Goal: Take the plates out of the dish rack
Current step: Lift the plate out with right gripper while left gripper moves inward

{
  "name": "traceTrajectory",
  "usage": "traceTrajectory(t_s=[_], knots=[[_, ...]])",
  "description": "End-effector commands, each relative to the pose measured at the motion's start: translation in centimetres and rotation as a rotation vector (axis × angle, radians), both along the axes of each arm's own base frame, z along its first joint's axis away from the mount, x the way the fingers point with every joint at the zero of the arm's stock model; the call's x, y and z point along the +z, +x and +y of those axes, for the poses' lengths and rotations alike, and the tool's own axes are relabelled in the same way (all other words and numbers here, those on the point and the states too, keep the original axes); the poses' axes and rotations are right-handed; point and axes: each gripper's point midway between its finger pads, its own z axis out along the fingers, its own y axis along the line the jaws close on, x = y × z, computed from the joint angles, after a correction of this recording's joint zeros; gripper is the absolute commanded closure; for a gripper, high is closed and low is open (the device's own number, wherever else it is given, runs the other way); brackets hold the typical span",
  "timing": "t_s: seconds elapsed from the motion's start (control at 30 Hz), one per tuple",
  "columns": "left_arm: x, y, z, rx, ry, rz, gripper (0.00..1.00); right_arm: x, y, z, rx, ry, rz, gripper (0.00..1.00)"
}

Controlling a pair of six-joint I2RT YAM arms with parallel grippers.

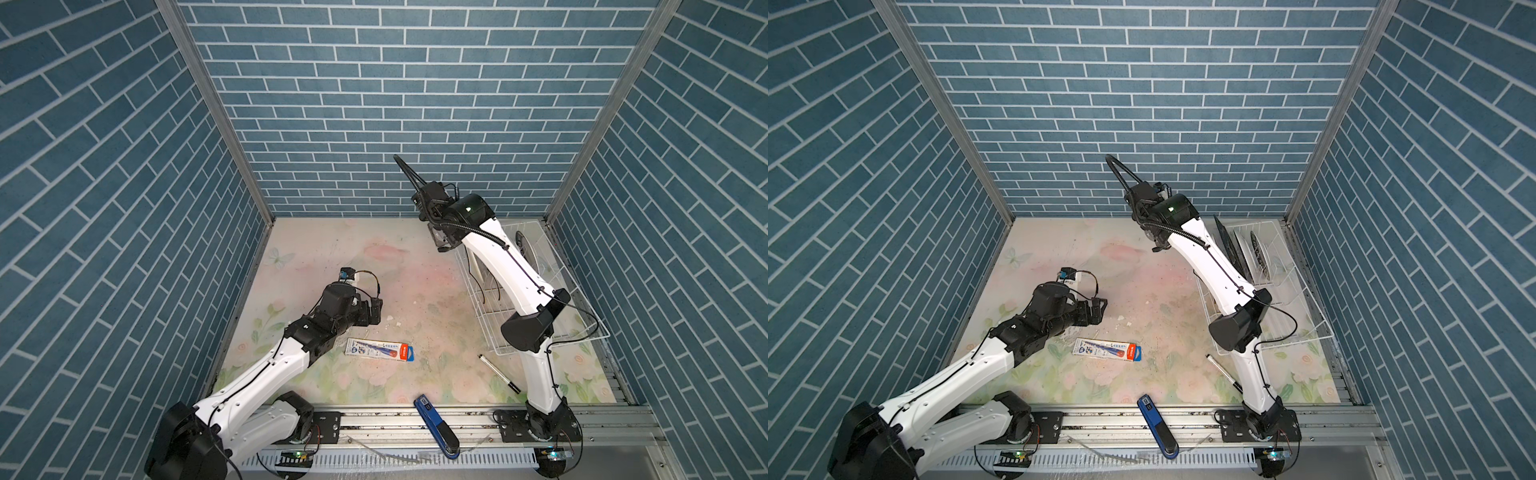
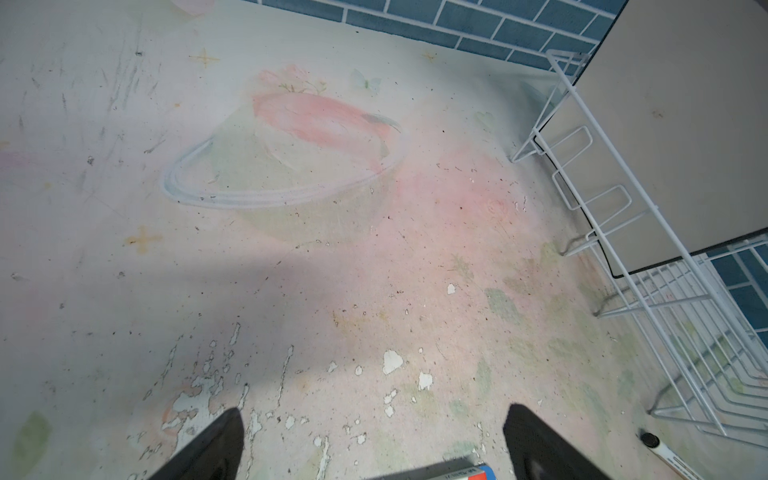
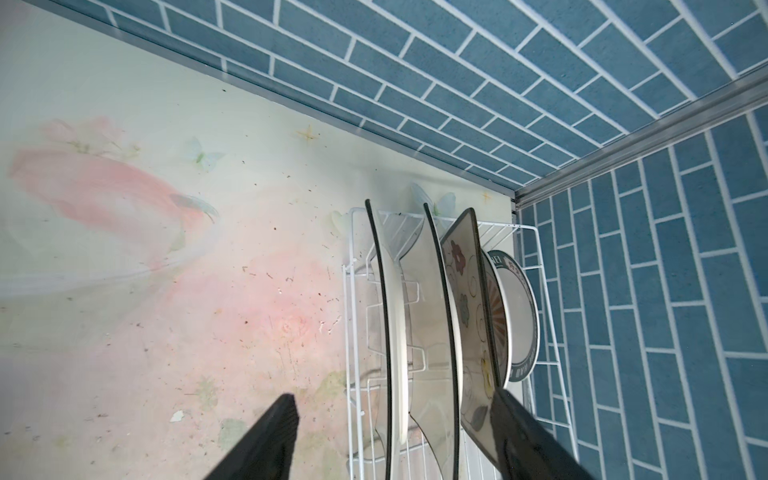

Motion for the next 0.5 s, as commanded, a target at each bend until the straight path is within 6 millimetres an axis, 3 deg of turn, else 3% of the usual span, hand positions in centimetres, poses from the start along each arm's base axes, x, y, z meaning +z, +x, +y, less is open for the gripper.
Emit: traceTrajectory(t_s=[0.0, 0.47], knots=[[-0.6, -0.5, -0.1, -0.005, -0.019, 0.013, 0.0, -0.3, -0.6, -2.3, -0.095, -0.103, -0.002, 0.26], [-1.1, -1.1, -0.5, -0.016, -0.066, 0.039, 0.0, -4.7, -0.2, -2.3, -0.128, -0.136, 0.075, 0.44]])
